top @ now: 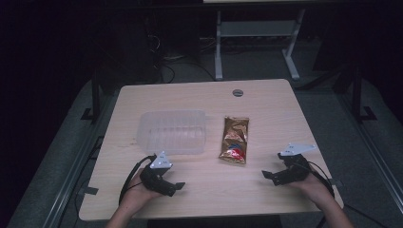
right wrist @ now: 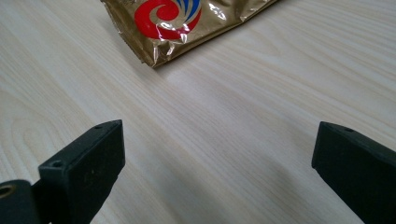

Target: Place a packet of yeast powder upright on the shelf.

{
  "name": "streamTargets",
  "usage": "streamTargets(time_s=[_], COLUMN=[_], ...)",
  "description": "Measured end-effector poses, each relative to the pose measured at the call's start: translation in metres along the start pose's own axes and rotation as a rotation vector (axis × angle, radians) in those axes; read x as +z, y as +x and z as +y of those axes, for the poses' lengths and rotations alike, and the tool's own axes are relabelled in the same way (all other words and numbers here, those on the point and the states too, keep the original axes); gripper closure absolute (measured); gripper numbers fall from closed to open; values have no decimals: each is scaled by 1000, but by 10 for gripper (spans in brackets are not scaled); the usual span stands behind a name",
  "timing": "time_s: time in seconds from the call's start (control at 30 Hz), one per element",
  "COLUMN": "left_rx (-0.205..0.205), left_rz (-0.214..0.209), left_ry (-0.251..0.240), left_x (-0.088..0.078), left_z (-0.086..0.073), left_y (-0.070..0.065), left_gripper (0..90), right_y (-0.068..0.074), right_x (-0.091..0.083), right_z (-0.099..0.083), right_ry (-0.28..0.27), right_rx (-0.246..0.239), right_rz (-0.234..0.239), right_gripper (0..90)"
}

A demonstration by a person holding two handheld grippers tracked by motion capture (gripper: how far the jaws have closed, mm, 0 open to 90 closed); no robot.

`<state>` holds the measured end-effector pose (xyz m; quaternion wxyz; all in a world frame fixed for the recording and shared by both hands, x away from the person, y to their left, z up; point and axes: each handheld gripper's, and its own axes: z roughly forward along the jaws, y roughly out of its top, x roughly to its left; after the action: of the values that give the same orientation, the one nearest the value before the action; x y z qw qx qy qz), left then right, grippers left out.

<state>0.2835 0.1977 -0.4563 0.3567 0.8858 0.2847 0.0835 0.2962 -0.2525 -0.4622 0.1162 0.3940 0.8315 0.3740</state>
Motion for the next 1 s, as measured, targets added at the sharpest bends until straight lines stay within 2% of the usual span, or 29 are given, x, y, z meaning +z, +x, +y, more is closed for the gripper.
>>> streamTargets(time_s=[0.1,0.23,0.3,0.33,0.37,0.4,0.43,0.47,0.5,0.53,0.57,0.67,0.7,0.87,1.0], left_rx=[-2,-3,-6,-5,-5,-5,-5,-4,-5,-5,-5,-4,-4,-5,-10], left_rz=[0,-5,-8,-11,-11,-11,-11,-11,-13,-13,-13,-15,-15,-18,-20], left_ry=[2,1,3,3,3,3,3,4,3,3,3,0,2,2,-3], left_x=[0,-1,-1,-1,-1,-1,-1,-1,-1,-2,-2,-2,-2,-3,-3], left_z=[0,-1,-1,-1,-1,-1,-1,-1,-1,-1,-1,-1,0,0,0], left_y=[0,0,0,0,0,0,0,0,0,0,0,0,0,0,-1], left_gripper=[131,135,136,136,136,136,137,137,137,137,137,137,138,139,139], right_y=[-2,-2,-1,0,0,1,1,1,1,0,0,-1,-1,0,0], right_x=[-2,-7,-11,-14,-14,-17,-18,-18,-19,-18,-18,-15,-14,-3,4], right_z=[0,2,5,8,8,12,15,15,20,23,23,31,33,43,50], right_ry=[-2,11,16,19,19,7,5,5,4,6,6,6,15,40,40], right_rx=[10,23,20,28,28,22,35,35,31,29,29,32,18,-17,-21], right_rz=[0,8,-6,-10,-10,-2,3,3,6,6,6,14,16,28,36], right_gripper=[24,70,221,332,332,486,558,558,664,714,714,854,886,897,897])
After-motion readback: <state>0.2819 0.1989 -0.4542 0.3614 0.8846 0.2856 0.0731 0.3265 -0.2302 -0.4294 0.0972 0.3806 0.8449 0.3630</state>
